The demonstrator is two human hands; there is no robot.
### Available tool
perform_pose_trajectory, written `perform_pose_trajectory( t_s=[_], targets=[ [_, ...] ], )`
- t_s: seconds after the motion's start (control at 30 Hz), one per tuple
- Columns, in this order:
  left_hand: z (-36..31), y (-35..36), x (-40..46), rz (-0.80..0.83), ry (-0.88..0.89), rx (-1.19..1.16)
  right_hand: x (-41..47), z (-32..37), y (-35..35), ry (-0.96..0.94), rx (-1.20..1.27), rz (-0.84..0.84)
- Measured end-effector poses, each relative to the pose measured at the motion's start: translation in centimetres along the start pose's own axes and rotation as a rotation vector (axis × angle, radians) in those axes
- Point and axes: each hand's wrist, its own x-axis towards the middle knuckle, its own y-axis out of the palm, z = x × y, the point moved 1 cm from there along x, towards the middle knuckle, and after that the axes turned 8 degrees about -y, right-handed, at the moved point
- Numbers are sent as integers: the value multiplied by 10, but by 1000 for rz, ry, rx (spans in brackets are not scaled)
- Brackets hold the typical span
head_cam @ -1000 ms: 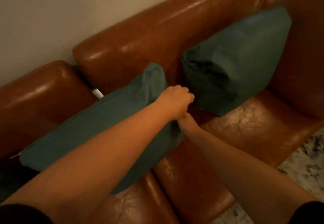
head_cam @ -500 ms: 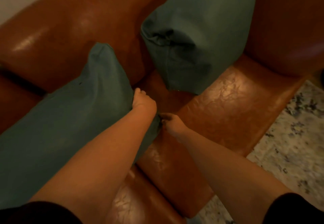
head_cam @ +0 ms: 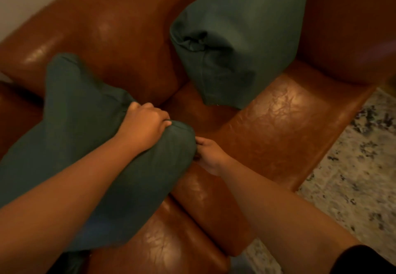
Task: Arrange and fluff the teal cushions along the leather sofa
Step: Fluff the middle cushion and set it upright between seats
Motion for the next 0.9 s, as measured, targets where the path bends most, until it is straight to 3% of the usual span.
perform_pose_trajectory(
  t_s=[0.13,0.37,0.53,0.7,0.77,0.87,0.9],
  targets=[
    [20,-9,-21,-84,-2,-130,-5,-10,23,-108,-97,67],
    [37,-14,-28,-91,-28,-227,-10,-10,61,-282,-10,-119],
    [44,-13,-38,-107,-8,-227,-15,10,32,-567,-497,-72],
    [42,-10,-42,-136,34,-225,-26,29,-28,-681,-994,26],
    [40,-9,-44,-148,36,-248,-26,28,-27,-587,-804,54],
    [40,-10,-46,-163,31,-278,-23,28,-22,-229,-129,89],
    [41,-11,-47,-168,32,-285,-22,28,-21,-189,-53,107]
  ],
)
